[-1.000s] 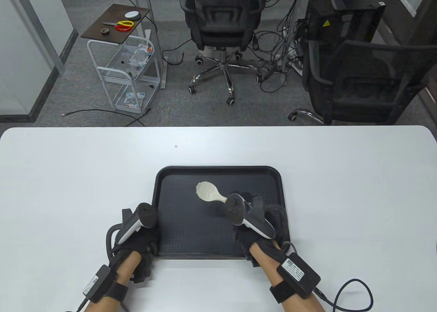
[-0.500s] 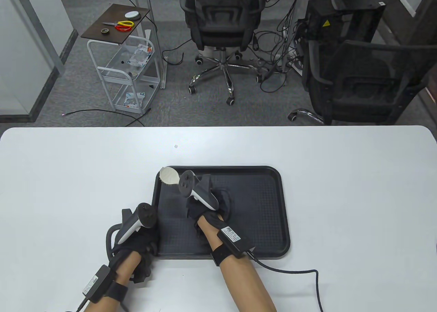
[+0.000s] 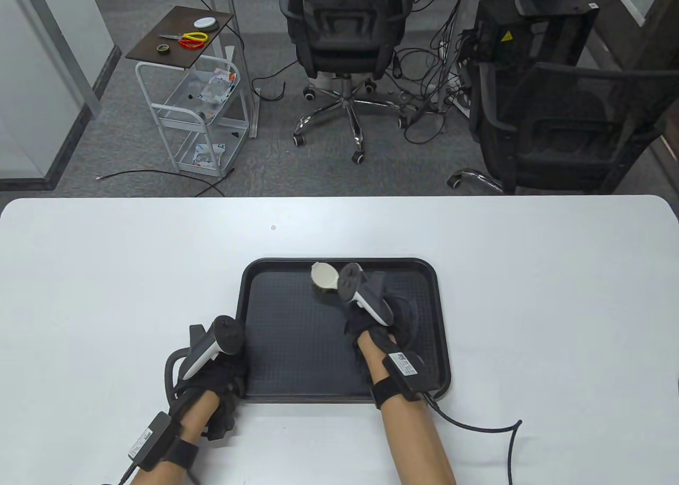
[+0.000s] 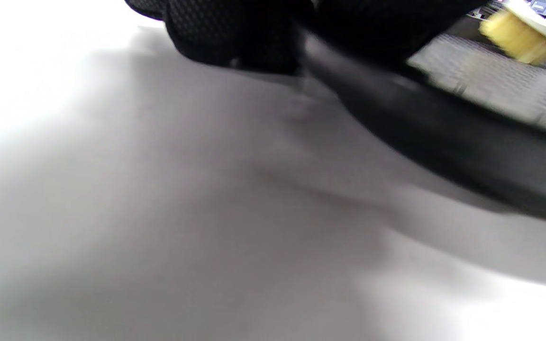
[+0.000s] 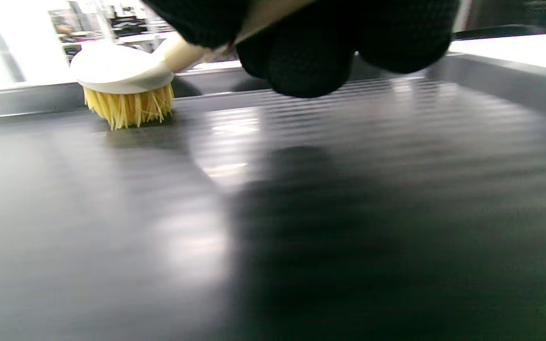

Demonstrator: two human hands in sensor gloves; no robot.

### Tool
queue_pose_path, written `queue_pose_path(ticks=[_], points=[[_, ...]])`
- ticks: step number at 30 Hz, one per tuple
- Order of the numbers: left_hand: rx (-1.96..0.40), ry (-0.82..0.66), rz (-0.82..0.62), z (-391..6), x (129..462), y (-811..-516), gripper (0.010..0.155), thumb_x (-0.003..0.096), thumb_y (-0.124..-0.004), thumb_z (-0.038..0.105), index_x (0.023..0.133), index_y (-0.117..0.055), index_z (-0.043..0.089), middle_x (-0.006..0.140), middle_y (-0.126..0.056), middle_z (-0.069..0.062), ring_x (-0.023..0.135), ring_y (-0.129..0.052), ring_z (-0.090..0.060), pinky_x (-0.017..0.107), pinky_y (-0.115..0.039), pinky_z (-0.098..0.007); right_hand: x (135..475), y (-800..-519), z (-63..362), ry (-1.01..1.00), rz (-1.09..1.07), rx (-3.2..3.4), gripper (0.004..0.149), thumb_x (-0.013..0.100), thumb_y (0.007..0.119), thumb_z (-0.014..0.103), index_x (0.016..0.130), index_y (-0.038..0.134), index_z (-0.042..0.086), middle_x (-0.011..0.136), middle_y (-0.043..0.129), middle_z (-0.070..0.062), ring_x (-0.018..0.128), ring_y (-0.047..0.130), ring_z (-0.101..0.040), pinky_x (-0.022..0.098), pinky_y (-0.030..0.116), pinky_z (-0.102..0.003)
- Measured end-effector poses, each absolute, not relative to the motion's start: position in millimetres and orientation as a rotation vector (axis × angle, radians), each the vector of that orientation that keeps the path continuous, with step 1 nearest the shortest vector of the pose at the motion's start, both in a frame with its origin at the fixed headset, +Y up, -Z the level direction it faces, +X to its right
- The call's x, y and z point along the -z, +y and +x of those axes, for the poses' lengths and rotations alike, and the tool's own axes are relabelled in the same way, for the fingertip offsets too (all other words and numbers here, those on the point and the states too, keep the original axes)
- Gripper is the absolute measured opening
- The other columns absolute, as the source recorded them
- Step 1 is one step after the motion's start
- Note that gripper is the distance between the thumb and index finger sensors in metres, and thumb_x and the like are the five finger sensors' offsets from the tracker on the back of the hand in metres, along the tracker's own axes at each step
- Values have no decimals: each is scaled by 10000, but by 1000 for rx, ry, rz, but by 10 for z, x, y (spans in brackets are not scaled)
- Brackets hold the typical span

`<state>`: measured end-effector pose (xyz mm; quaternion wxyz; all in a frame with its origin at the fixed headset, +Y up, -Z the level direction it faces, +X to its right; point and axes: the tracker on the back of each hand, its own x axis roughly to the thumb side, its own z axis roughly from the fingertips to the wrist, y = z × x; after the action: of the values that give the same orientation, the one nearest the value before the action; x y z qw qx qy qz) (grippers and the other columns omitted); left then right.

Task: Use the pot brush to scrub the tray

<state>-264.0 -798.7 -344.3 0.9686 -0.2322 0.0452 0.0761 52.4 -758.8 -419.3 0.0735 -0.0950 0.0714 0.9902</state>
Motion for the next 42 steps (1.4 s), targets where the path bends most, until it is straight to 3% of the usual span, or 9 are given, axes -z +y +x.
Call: queue_pose_path(ticks=[6, 14, 19, 23, 34, 42], points=[[-153, 91, -472, -2640, 3443, -7985, 761, 491, -726, 438, 1069, -243, 327, 802, -685, -21, 700, -731, -229, 783, -435, -531, 4066, -7506, 1399, 203, -538, -3018, 523, 466, 795, 252, 981, 711, 290, 938, 787, -89, 674, 945, -246, 495, 831, -474], [-154, 90, -472, -2638, 3443, -7985, 762, 491, -725, 439, 1069, -241, 326, 801, -685, -22, 700, -730, -229, 784, -435, -530, 4004, -7310, 1527, 155, -615, -3159, 531, 470, 792, 260, 993, 703, 266, 943, 784, -83, 669, 936, -242, 483, 822, -464], [-154, 90, -473, -2639, 3445, -7986, 761, 492, -725, 437, 1069, -241, 325, 802, -684, -23, 699, -730, -230, 784, -434, -531, 3962, -7040, 1090, 63, -374, -3067, 533, 476, 786, 265, 1001, 691, 264, 950, 774, -81, 671, 931, -241, 483, 818, -461], [-154, 90, -471, -2638, 3443, -7986, 761, 492, -725, 439, 1069, -242, 326, 802, -684, -21, 699, -730, -230, 784, -434, -531, 3904, -6978, 567, 17, -159, -3042, 534, 478, 784, 272, 1004, 685, 274, 954, 770, -74, 681, 926, -233, 493, 814, -459], [-158, 89, -474, -2640, 3444, -7986, 760, 491, -725, 439, 1068, -242, 327, 801, -685, -22, 698, -730, -230, 785, -434, -529, 3847, -7352, -638, 168, 121, -2995, 535, 482, 780, 280, 1007, 675, 283, 963, 762, -60, 697, 920, -224, 508, 811, -453], [-158, 87, -474, -2643, 3444, -7986, 761, 492, -725, 440, 1068, -242, 325, 801, -684, -22, 698, -730, -228, 784, -435, -530, 3842, -7523, -754, 186, 147, -3019, 532, 478, 780, 283, 1001, 681, 284, 954, 770, -62, 686, 928, -223, 497, 819, -451]])
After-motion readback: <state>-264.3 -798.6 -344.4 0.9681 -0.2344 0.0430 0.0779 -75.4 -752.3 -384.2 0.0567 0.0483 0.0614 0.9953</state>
